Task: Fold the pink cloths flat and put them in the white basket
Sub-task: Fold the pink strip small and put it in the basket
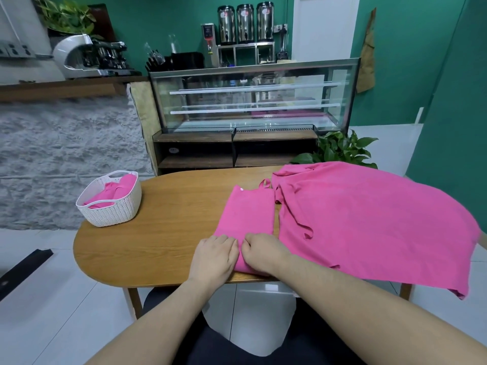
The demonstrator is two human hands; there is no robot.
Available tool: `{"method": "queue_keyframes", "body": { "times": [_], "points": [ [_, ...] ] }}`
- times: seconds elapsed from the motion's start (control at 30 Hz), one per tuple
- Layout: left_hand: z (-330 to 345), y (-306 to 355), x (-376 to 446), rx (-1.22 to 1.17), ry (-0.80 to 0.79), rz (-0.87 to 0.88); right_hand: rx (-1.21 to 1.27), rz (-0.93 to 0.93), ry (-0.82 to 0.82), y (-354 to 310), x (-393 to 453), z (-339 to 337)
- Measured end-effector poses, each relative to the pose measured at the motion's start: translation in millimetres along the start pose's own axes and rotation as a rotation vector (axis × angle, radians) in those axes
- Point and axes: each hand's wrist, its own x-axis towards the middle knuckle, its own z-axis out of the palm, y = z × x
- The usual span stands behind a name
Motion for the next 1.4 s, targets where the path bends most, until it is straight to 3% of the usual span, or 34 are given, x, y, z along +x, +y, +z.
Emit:
{"method": "queue_keyframes", "body": {
  "times": [0.1,0.23,0.37,0.57,0.7,0.87,1.03,1.2,1.27,1.4],
  "points": [
    [-3.3,-0.2,9.0,-0.043,-0.062,-0.038,-0.012,-0.065,0.063,0.6,-4.4,-0.1],
    [-5.6,0.1,17.9,-0.125,-0.216,-0.162,-0.113,-0.225,0.277,3.4,-19.3,13.0],
    [-9.8,1.2,25.2,-0.144,-0.310,-0.182,-0.176,-0.240,0.358,9.9,-20.1,21.2],
    [4.2,-8.9,6.0,-0.064,-0.058,-0.024,-0.096,-0.186,0.222,2.6,-10.4,8.4],
    [10.7,-11.9,-4.9,-0.026,0.045,-0.015,-0.014,-0.084,0.105,0.1,-5.5,5.8],
    [3.5,-9.8,-0.1,-0.057,-0.014,-0.070,-0.006,-0.012,0.037,-3.3,-7.0,2.6],
    [-5.4,-2.4,12.7,-0.086,-0.176,-0.169,-0.273,-0.164,0.331,3.8,-14.8,13.4],
    [-9.5,-2.1,25.4,-0.124,-0.319,-0.283,-0.183,-0.240,0.237,5.6,-16.9,18.5],
    [-9.3,-2.8,22.2,-0.127,-0.293,-0.256,-0.109,-0.197,0.181,4.4,-13.6,12.5],
    [2.0,-12.7,-2.6,0.099,-0.032,-0.013,-0.012,-0.117,0.128,-3.4,-9.2,9.6]
  ]
}}
